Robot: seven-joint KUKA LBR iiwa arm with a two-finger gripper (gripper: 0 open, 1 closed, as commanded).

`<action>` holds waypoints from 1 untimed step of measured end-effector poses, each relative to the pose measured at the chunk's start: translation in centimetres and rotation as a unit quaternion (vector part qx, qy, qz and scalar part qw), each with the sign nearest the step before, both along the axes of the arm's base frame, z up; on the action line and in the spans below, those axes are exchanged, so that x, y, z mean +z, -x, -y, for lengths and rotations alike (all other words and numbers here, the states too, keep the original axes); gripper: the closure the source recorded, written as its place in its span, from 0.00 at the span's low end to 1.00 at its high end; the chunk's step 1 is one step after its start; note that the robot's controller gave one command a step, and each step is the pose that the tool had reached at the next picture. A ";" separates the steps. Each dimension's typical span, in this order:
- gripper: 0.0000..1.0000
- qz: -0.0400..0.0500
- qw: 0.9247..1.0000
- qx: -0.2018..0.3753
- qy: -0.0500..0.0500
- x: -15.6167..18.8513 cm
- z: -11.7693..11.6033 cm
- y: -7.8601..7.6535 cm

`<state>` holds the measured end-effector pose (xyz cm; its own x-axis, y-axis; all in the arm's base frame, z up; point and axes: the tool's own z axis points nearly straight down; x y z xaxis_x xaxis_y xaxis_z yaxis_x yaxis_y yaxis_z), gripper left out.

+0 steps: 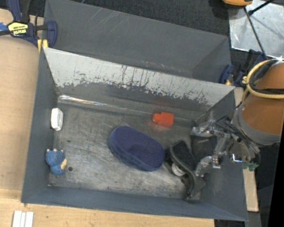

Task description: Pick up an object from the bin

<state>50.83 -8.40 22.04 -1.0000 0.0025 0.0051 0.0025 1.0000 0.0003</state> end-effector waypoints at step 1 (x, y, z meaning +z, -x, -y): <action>0.00 0.001 0.972 -0.236 0.001 -9.5 0.1 -2.0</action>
Offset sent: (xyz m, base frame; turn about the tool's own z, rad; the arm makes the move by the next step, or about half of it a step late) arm 0.0205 -0.0008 -0.0934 0.4764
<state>52.82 -8.50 12.53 -0.8870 0.4617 0.0028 0.4617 0.8871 -0.0010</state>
